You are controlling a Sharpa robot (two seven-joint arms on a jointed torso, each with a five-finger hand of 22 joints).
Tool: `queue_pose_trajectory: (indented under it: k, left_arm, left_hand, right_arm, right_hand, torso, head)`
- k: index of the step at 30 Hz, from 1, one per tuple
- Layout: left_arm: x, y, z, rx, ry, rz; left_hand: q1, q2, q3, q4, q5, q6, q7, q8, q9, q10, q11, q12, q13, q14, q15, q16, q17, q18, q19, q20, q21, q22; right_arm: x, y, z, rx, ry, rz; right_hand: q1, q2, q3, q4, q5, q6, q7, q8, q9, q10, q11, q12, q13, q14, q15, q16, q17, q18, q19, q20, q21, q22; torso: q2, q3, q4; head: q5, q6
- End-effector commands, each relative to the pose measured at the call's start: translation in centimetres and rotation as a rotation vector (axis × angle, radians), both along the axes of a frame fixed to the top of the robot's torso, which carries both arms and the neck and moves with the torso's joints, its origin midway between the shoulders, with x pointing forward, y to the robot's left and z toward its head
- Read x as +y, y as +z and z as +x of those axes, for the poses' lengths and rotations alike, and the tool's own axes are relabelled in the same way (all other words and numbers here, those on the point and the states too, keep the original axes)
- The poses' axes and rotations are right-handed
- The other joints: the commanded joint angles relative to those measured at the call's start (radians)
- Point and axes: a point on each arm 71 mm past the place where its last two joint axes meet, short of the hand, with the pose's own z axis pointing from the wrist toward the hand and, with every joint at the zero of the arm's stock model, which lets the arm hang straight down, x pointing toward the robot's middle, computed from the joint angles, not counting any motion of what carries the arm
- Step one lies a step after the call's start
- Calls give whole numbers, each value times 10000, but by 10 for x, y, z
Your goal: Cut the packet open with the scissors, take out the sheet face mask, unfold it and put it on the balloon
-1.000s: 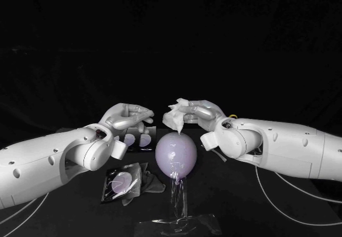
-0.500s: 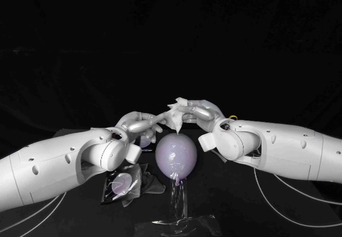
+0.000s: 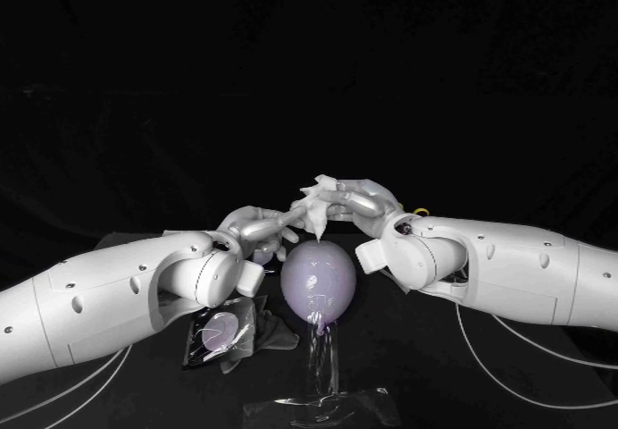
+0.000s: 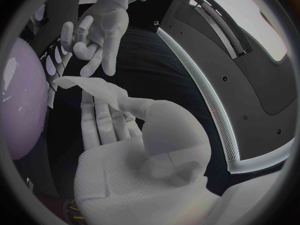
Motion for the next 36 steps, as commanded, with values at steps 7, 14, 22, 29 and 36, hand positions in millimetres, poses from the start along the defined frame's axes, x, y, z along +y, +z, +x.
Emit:
queue_pose_trajectory:
  k: [7, 14, 22, 29, 36]
  left_arm:
    - [-6, 3, -2, -30, -90, -231]
    - [-8, 3, -2, 9, -215, -301]
    - [-11, 3, -1, -30, -244, -296]
    - [-12, 4, 1, -154, -138, -319]
    - [-13, 5, 1, -189, -129, -340]
  left_hand:
    - [-105, 41, -186, -8, -5, 88, -84, 53, 34, -90, -33, 141, 91, 8, -21, 225, 181, -179, -100, -11, 189, 161]
    - [16, 15, -349, -11, -5, 270, -164, 145, 51, 15, -104, 286, 199, -84, -73, 176, 54, -162, -208, -25, 216, 154]
    - [147, 56, -429, -24, -3, 368, -218, 190, 33, 63, -154, 365, 263, -35, -111, 360, 272, -182, -195, -40, 349, 326]
    - [401, 172, -421, -30, -2, 407, -248, 197, -5, 57, -185, 401, 309, -35, -140, 412, 292, -183, -229, -56, 416, 391]
    - [767, 324, -300, -86, 0, 426, -279, 190, -47, 31, -215, 386, 321, -54, -164, 416, 268, -183, -270, -64, 452, 423]
  right_arm:
    - [3, 1, 1, -135, 85, -32]
    - [5, 1, 0, -134, 130, -39]
    - [7, 1, -1, -135, 249, -33]
    - [9, 1, -2, -105, 338, -39]
    - [11, 0, -3, -81, 403, -47]
  right_hand:
    - [-63, -25, 54, 14, 47, -13, 400, 48, 9, 102, 4, 59, 5, -31, 50, -44, -13, 208, 15, -1, -42, -16]
    - [-64, -26, 54, 15, 47, -11, 399, 54, 9, 106, 3, 60, 6, -31, 50, -48, -15, 207, 12, 0, -44, -22]
    - [-64, -26, 54, 15, 47, -11, 399, 54, 9, 106, 3, 60, 6, -31, 50, -48, -15, 207, 12, 0, -44, -22]
    - [-66, -30, 55, 15, 47, -9, 395, 67, 9, 116, 1, 62, 6, -33, 51, -57, -20, 208, 7, 1, -45, -34]
    - [-66, -30, 55, 15, 47, -9, 395, 67, 9, 116, 1, 62, 6, -33, 51, -57, -20, 208, 7, 1, -45, -34]
  torso:
    - [-4, 1, 6]
    - [-5, 7, 0]
    - [3, 7, 0]
    - [-5, 5, 7]
    - [-4, 2, 7]
  head:
    - [14, -28]
    - [6, -13]
    - [11, -19]
    - [17, -34]
    - [31, -35]
